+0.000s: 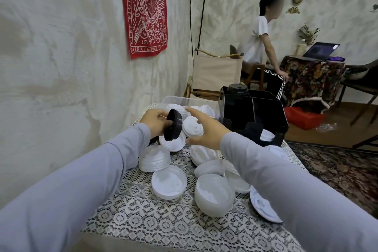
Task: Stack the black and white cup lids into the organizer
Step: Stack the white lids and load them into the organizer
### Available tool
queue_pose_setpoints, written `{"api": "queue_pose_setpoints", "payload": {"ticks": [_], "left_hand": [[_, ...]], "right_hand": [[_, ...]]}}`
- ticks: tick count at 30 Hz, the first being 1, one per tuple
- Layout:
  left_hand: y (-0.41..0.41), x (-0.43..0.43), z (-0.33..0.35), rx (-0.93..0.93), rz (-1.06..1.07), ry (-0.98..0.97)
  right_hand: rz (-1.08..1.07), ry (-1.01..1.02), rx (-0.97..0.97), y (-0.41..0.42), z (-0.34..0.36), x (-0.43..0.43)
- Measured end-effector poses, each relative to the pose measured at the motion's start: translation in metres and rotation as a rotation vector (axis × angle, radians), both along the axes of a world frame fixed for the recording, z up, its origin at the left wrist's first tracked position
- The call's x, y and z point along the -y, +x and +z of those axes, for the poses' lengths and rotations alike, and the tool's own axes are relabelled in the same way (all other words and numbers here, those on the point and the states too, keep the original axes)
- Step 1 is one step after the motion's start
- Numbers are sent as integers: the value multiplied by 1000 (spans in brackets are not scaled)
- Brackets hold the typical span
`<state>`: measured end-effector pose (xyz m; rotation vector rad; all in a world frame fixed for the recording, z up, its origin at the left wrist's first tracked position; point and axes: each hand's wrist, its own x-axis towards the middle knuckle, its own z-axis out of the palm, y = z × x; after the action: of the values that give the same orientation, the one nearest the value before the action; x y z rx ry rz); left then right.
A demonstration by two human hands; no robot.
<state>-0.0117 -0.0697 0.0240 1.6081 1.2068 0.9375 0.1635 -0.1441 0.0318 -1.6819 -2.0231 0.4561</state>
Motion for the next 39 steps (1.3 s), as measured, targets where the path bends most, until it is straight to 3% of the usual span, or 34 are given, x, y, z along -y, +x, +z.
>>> {"api": "queue_pose_setpoints", "payload": {"ticks": [5,9,14,20,25,29,35,39], "left_hand": [[14,25,9,185,-150,-167],[20,29,8,261,-193,-193],[23,38,3,446,-277,-376],[18,33,-2,481,-152,-396],[17,33,-4,414,-261,-481],[20,38,-10,321,-306,-439],[18,37,-12,297,-211,-407],[14,32,-7,439,-97,-421]], "right_hand": [[115,70,-100,-19,-4,0],[135,116,-213,-28,-7,0],[112,180,-141,-28,-6,-1],[-5,134,22,-8,-7,0],[-58,68,135,0,-7,3],[-28,54,182,1,-15,-1],[-7,-16,61,4,-27,4],[-118,-116,28,16,-28,7]]}}
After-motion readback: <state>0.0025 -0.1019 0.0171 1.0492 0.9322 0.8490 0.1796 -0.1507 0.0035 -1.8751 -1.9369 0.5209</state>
